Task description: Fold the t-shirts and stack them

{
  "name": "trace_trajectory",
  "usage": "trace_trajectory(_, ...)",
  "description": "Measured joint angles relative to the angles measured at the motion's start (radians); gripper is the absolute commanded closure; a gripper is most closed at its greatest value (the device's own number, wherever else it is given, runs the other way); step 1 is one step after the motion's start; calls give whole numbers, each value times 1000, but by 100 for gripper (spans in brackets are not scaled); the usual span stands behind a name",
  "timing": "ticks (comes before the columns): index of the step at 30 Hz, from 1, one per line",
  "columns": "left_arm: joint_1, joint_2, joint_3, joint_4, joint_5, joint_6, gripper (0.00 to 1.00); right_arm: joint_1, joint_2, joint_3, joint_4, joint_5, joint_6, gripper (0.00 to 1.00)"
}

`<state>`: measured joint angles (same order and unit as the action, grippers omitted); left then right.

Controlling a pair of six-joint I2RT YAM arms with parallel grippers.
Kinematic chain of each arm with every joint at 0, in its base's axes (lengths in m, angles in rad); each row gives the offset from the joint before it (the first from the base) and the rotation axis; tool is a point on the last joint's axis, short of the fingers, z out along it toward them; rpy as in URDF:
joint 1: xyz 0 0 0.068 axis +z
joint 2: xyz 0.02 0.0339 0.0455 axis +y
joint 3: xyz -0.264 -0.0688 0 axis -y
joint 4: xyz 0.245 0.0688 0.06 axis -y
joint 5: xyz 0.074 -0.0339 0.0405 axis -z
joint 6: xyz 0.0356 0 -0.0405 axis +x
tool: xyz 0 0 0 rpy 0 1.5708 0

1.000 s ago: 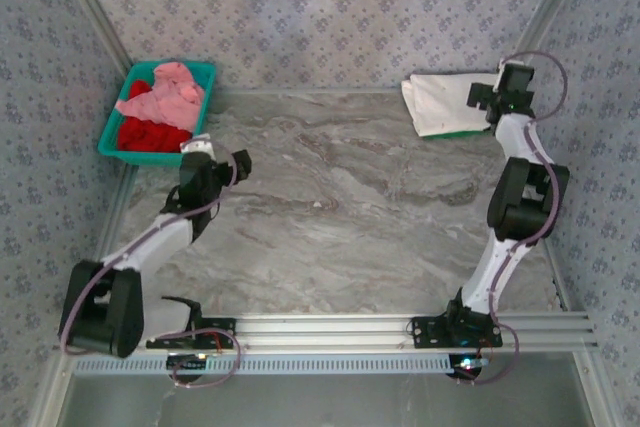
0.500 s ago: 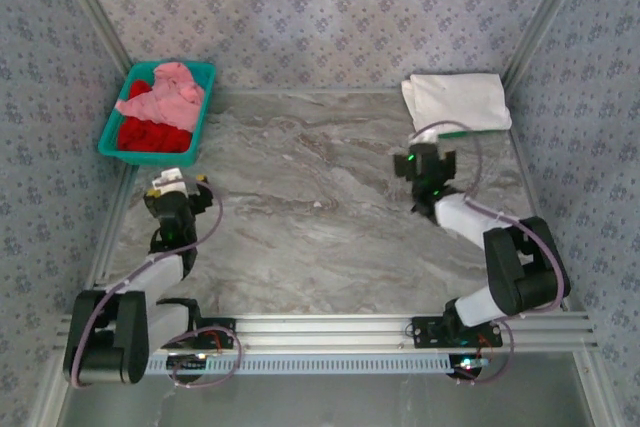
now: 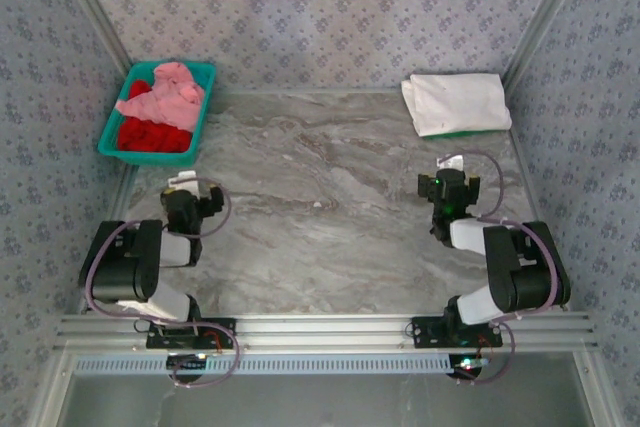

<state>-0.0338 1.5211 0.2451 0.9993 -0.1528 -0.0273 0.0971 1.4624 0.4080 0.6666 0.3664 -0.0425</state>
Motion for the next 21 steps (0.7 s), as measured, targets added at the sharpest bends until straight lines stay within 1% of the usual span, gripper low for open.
trace_trajectory(1, -18, 0, 2, 9, 13, 16, 0, -24, 2, -28, 51, -46, 0, 0)
trace_trajectory(3, -31, 0, 21, -10, 32, 36, 0, -60, 27, -72, 146, -100, 0, 0)
trace_trajectory(5, -14, 4, 75, -68, 38, 37, 0, -82, 59, -73, 138, -147, 1, 0)
trace_trajectory(8, 41, 7, 145, -114, 62, 16, 1, -118, 64, -56, 135, -232, 9, 0)
trace_trajectory(10, 56, 7, 158, -122, 60, 10, 0, -123, 64, -43, 139, -246, 9, 0)
trace_trajectory(15, 47, 7, 158, -167, 64, 8, 0, -121, 64, -40, 145, -282, 9, 0)
trace_trajectory(21, 47, 7, 158, -177, 63, 7, 0, -124, 64, -40, 145, -304, 9, 0)
